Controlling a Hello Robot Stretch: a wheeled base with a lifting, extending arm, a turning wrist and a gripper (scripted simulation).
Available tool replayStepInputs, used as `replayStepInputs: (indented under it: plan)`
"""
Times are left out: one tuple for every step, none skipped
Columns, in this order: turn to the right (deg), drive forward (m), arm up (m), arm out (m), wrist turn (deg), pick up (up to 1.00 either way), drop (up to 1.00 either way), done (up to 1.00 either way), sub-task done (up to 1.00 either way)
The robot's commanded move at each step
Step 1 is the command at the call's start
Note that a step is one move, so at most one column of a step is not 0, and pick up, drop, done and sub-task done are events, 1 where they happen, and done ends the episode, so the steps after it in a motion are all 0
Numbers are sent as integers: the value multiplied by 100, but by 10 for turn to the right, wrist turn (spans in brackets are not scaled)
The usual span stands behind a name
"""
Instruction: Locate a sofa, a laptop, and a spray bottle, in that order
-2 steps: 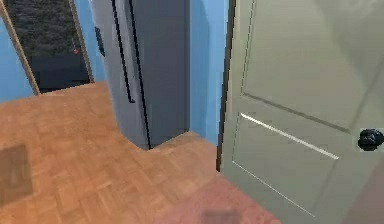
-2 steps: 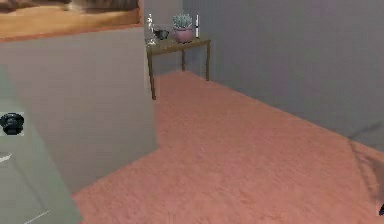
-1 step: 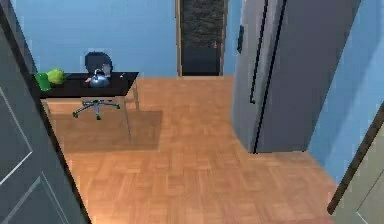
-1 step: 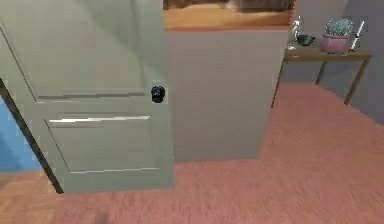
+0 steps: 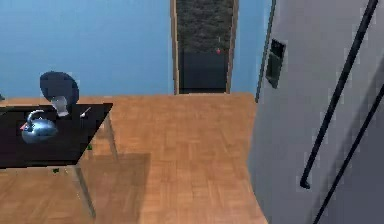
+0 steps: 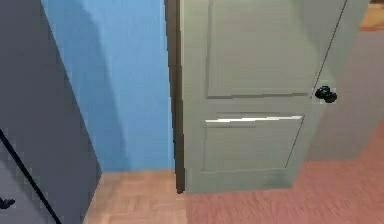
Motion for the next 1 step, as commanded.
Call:
replayStepInputs:
  plan:
    - [0, 100, 0, 0, 0, 0, 0, 0, 0]
